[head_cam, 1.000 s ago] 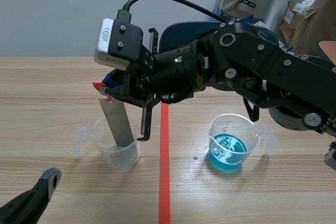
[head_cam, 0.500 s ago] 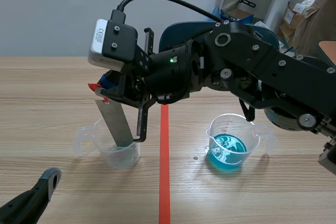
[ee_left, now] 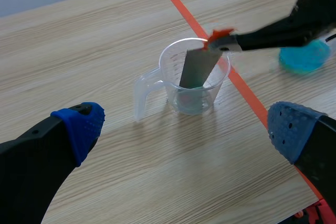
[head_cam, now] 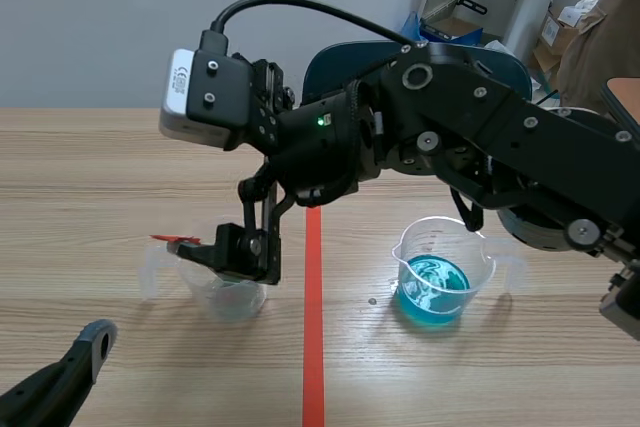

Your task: Do the redox reaction experiment

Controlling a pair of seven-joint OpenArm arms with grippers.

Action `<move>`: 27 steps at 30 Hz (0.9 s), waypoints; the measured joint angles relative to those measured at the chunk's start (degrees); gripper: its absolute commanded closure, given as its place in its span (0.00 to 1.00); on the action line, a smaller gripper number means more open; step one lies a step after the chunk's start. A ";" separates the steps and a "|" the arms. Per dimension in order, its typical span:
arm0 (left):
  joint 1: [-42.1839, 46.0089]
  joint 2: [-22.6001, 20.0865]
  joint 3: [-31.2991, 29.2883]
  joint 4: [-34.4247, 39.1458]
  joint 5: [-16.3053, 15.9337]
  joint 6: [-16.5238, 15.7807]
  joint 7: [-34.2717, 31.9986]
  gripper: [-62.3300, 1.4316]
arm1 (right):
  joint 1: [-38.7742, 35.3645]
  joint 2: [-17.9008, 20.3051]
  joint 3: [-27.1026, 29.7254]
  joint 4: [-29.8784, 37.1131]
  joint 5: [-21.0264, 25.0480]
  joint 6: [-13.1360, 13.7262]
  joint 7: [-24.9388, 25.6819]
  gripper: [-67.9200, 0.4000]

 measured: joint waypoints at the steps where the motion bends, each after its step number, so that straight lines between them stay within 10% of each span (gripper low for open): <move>1: 0.00 0.00 0.00 0.00 0.00 -0.02 -0.02 0.00 | 0.00 -0.11 0.00 0.00 -0.02 0.00 0.00 0.00; 27: 0.00 0.00 0.00 0.00 0.00 -0.02 0.07 0.00 | 0.00 -0.90 0.00 0.00 -0.02 0.00 -0.66 0.00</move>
